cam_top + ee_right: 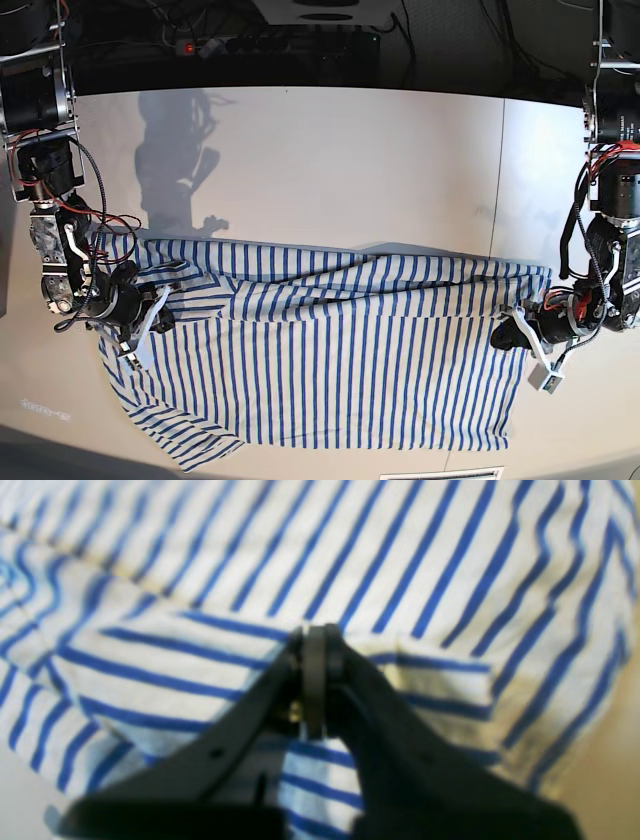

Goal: Fold the T-shirt properly
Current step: 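Lay the folded edge down and release the left gripper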

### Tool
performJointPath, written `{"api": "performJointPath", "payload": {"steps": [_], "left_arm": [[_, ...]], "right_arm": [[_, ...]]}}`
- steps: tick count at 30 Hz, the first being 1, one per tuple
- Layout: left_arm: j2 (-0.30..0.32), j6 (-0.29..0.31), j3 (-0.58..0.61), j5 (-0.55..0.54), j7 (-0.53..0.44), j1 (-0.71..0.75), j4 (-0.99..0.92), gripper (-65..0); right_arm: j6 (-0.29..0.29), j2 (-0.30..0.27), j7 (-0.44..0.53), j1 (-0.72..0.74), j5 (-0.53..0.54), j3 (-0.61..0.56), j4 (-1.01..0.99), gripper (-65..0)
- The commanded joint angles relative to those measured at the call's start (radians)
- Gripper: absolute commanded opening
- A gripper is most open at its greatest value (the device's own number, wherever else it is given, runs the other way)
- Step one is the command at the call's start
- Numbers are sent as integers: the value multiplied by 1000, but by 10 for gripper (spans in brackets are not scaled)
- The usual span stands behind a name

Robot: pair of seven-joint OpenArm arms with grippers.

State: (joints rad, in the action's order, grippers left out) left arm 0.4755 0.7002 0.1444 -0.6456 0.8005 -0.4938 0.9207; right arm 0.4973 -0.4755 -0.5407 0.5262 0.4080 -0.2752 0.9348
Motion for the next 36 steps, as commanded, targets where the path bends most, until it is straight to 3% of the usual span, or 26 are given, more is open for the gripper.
{"api": "performJointPath", "payload": {"steps": [1, 2, 6, 10, 17, 22, 29, 36], "left_arm": [[8, -2, -2, -3, -8, -29, 13, -650], [2, -2, 5, 28, -7, -27, 13, -650], [-2, -98, 68, 154, 5, -24, 5, -650], [-2, -153, 172, 198, 45, -24, -53, -650], [6, -158, 225, 190, 46, -24, -96, -650], [30, -124, 225, 138, 73, 18, -39, -650], [119, -124, 184, 69, 93, 235, 210, -650], [140, -120, 40, 58, 124, 489, 463, -650]], "right_arm": [[45, -6, 22, 30, 7, 10, -3, -650], [45, -3, 22, 29, 7, 10, -18, -650], [45, -4, 21, 23, 7, 10, -71, -650], [45, -3, 20, -7, 20, 10, -92, -650], [45, -3, -39, -70, 71, 13, -88, -650], [47, -7, -60, -150, 82, 76, -45, -650], [50, -7, -119, -376, 127, 241, 181, -650], [50, -35, -157, -619, 176, 329, 422, -650]]}}
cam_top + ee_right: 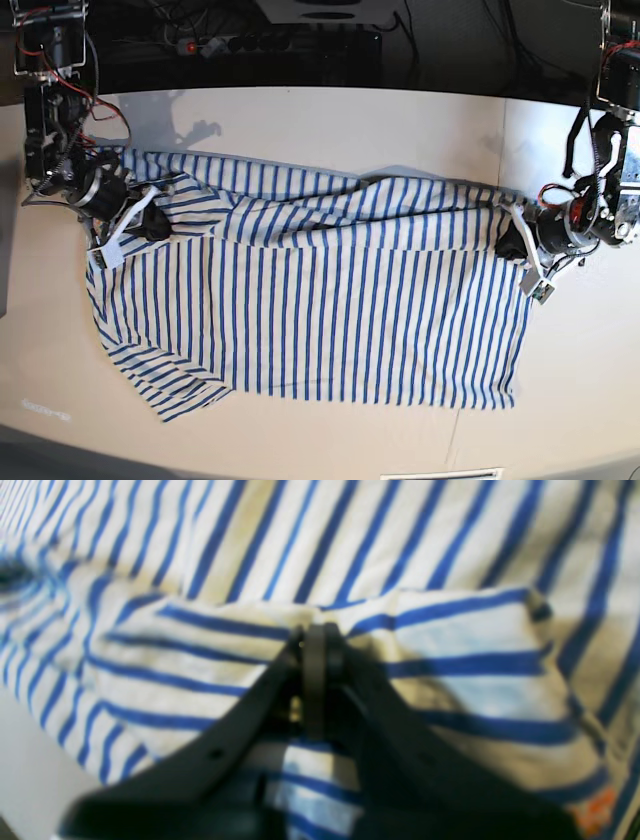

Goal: Fold the T-shirt properly
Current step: 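Lay the folded edge down and release the left gripper, then grasp the shirt's side edge with the left gripper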

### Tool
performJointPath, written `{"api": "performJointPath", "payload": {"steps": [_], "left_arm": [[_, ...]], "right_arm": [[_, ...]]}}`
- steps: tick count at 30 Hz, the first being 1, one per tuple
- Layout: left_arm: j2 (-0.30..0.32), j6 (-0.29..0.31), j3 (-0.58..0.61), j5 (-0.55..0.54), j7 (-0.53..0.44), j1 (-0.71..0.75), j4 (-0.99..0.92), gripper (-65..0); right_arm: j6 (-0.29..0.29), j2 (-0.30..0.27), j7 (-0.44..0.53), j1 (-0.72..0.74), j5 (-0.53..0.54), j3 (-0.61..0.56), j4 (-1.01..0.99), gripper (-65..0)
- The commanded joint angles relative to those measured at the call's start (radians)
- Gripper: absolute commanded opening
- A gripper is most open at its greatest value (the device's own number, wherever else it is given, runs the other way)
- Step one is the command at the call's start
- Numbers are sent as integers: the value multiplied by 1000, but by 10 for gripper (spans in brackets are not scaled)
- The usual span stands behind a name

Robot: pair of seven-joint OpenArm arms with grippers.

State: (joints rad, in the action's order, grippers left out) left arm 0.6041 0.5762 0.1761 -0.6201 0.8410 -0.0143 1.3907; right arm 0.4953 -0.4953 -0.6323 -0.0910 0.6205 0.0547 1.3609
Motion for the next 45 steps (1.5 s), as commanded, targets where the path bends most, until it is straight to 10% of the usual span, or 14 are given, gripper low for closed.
{"api": "performJointPath", "payload": {"steps": [1, 26, 32, 45], "left_arm": [[11, 4, -7, 32, 84, 41, 21, -650], [-55, 4, -298, 32, 4, 421, 336, -650], [-31, 4, -406, -24, 47, 298, 362, -351], [75, 3, -394, -113, -83, 30, 231, -278]], "right_arm": [[51, -17, -65, -28, -37, 12, 21, -650], [51, -180, -75, -245, -24, 73, 159, -650], [51, -180, -76, -245, -22, 73, 159, -650], [51, -180, -76, -245, -39, 73, 158, -650]]}}
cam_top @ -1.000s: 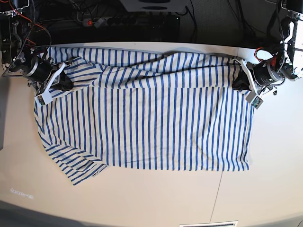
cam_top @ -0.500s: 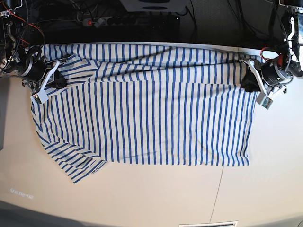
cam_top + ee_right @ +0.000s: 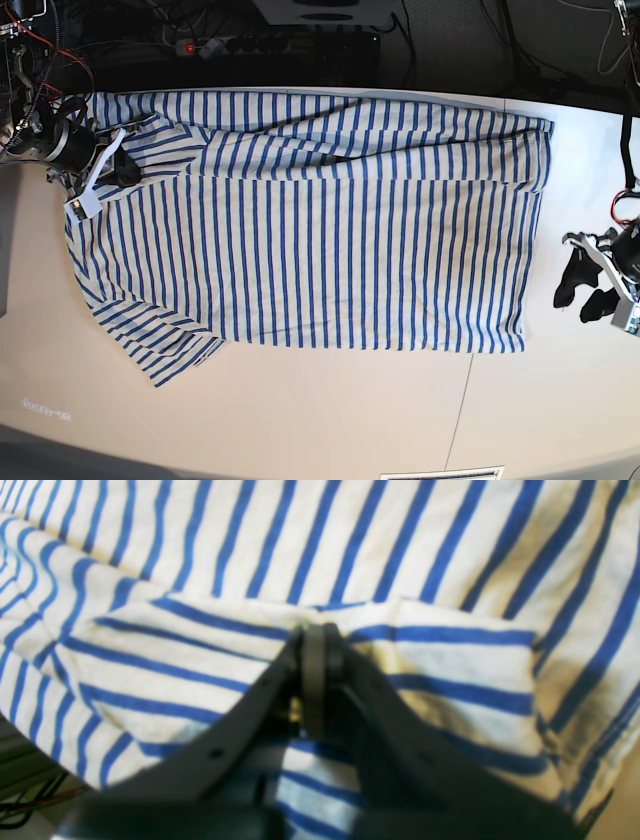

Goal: Fold the T-shirt properly
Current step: 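Grasp the shirt's side edge with the left gripper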

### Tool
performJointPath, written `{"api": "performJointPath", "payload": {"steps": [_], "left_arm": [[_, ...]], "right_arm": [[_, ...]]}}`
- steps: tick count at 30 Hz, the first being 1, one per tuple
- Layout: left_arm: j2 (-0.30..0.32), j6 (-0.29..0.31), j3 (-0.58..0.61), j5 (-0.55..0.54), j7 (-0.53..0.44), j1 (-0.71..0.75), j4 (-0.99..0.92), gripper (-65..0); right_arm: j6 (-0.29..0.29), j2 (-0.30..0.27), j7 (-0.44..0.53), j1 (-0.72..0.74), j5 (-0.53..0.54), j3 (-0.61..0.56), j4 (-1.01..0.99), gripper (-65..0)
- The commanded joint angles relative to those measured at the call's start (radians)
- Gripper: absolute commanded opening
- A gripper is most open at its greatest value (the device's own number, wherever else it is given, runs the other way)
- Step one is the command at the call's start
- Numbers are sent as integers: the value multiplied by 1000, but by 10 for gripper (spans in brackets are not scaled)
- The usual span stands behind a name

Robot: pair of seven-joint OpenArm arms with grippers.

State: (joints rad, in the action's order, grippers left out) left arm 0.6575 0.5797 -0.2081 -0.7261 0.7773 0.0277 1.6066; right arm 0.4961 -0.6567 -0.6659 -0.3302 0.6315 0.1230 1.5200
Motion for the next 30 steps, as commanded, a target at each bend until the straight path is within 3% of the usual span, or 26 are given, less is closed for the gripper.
{"api": "performJointPath", "payload": {"steps": [1, 4, 8, 15, 18, 25, 30], "left_arm": [[21, 0, 23, -6, -34, -57, -37, -278], [8, 0, 141, -6, -91, -200, -230, -278], [-45, 0, 283, -16, -93, -395, -534, -270], [-101, 20, 317, -64, -69, -578, -928, -269], [-102, 49, 317, -119, -24, -592, -982, -269], [-152, 54, 317, -176, 93, -587, -983, -269], [-194, 60, 317, -181, 103, -584, -983, -269]], "right_arm": [[50, -19, -42, -5, -53, 5, -2, -650], [50, -19, -40, -2, -51, 5, -2, -650], [50, -19, -34, 6, -47, 5, -2, -650], [50, -19, -39, 5, -48, 5, -2, -650], [50, -19, -39, 5, -48, 5, -2, -650], [50, -19, -38, 5, -44, 5, -2, -650], [50, -19, -39, 5, -44, 5, -2, -650]]}}
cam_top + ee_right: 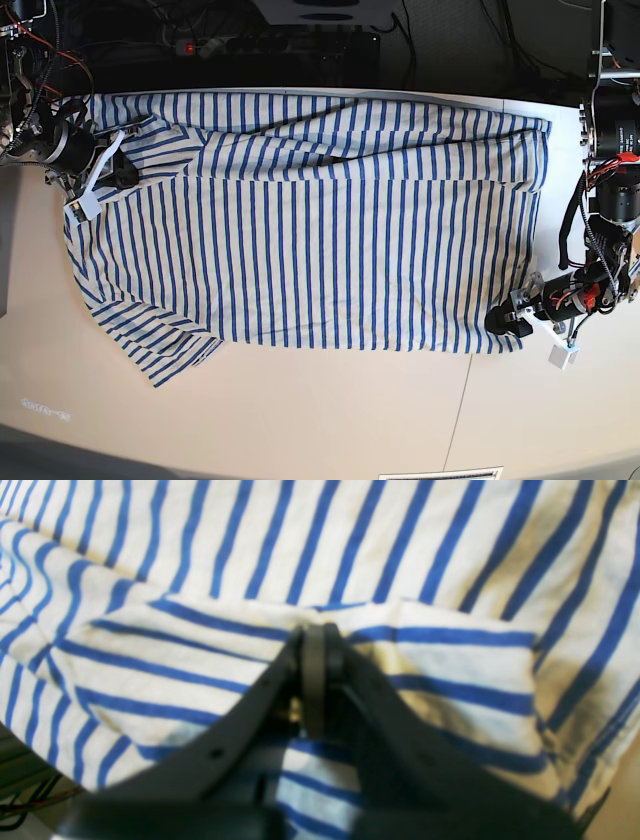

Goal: Fold the T-shirt properly
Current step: 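Grasp the shirt's side edge with the left gripper, then hold both edges and fold the shirt lengthwise over itself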

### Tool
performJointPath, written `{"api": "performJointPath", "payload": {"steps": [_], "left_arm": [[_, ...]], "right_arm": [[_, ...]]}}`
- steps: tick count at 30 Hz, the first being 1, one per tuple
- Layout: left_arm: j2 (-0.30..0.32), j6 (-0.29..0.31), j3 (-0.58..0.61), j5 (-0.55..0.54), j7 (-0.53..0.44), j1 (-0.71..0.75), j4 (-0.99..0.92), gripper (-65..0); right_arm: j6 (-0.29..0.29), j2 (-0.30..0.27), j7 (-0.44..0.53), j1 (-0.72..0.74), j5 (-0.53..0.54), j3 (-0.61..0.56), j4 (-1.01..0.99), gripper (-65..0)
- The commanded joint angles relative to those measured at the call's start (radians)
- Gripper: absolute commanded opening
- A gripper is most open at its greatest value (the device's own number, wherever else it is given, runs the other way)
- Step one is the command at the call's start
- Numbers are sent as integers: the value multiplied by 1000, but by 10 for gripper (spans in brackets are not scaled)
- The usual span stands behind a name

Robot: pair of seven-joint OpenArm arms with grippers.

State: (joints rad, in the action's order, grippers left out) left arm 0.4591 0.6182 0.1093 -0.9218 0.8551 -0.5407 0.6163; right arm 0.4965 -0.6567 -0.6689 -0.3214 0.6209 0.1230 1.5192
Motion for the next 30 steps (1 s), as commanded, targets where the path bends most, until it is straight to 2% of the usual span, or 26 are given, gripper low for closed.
{"api": "performJointPath", "payload": {"steps": [1, 9, 11, 14, 15, 16, 21, 25, 30], "left_arm": [[-4, 22, 0, 20, 25, -13, 7, -270], [-51, 22, 0, 52, 32, 3, 7, -281], [-51, 22, 0, 72, 29, 3, 7, -375], [-49, 23, 0, 106, 0, 3, 7, -584], [-48, 23, 0, 117, -11, 3, 7, -636], [-46, 23, 0, 127, -21, 3, 7, -650], [-46, 27, 0, 127, -19, 4, 7, -650], [-46, 28, 0, 125, 8, 3, 7, -650], [-46, 68, 0, 87, 48, 3, 7, -650]], "right_arm": [[50, -19, -35, -3, -33, 5, -1, -650], [50, -19, -35, -3, -26, 5, -1, -650], [50, -19, -35, -3, -26, 5, -1, -650], [50, -19, -35, 0, -21, 5, -1, -650], [50, -19, -35, 0, -10, 5, 0, -650], [50, -19, -35, 4, 6, 6, 2, -650], [50, -19, -44, 66, 77, 35, 46, -650], [51, -20, -100, 129, 147, 103, 137, -650], [50, -31, -109, 234, 125, 157, 152, -650]]}}
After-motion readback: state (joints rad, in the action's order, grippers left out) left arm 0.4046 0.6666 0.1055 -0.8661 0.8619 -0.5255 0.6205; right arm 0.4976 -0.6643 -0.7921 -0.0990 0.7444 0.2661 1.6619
